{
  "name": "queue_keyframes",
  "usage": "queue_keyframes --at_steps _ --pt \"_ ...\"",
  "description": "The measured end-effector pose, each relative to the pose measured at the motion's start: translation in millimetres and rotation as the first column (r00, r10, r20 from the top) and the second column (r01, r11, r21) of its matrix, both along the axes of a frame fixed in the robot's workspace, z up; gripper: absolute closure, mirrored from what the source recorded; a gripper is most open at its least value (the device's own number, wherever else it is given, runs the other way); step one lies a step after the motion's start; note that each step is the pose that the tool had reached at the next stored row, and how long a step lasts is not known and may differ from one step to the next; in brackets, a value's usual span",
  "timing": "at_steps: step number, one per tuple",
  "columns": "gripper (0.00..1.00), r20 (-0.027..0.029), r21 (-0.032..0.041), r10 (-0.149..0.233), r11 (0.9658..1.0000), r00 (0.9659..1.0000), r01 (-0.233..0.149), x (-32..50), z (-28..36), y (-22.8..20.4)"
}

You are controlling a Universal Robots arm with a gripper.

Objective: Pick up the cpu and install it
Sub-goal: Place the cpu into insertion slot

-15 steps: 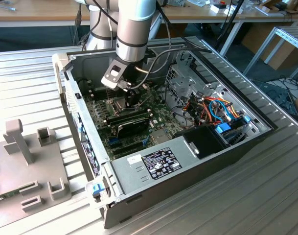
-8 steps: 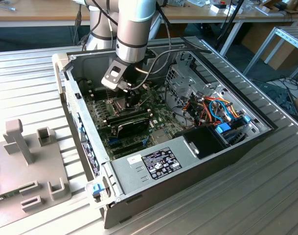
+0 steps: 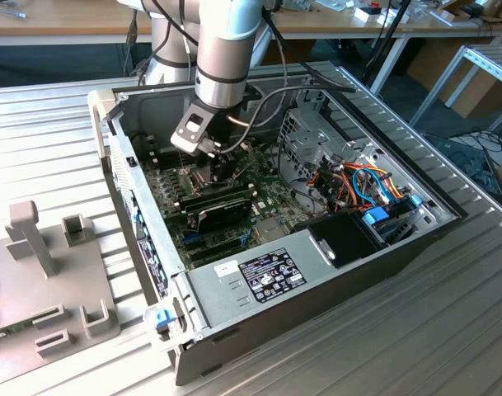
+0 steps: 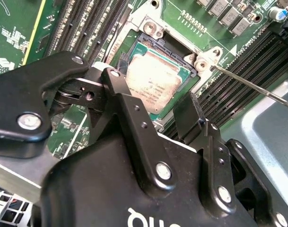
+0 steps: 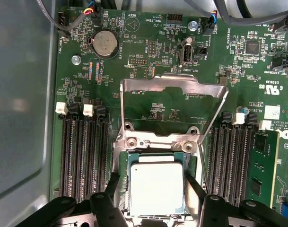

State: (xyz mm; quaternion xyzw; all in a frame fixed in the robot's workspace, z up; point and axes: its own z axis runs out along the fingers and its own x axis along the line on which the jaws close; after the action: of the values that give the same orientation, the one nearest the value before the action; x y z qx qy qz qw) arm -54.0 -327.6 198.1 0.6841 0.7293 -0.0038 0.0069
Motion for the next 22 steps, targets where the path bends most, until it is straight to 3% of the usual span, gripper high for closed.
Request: queue_keyframes --at_steps 13,15,16,22 --pt "0.35 -0.0001 -0.0005 0.000 1.0000 1.0000 0.000 0.0 -1.2 0.0" --pt "0.36 -0.0003 -0.0011 0.000 1.0000 1.0000 0.000 -0.1 -1.1 -0.1" --pt "0.43 -0.0002 -0.0008 0.000 1.0000 1.0000 0.000 0.0 -1.1 -0.1" --pt "0.44 -0.0003 -0.0015 0.000 1.0000 1.0000 0.000 -0.1 -1.2 -0.1"
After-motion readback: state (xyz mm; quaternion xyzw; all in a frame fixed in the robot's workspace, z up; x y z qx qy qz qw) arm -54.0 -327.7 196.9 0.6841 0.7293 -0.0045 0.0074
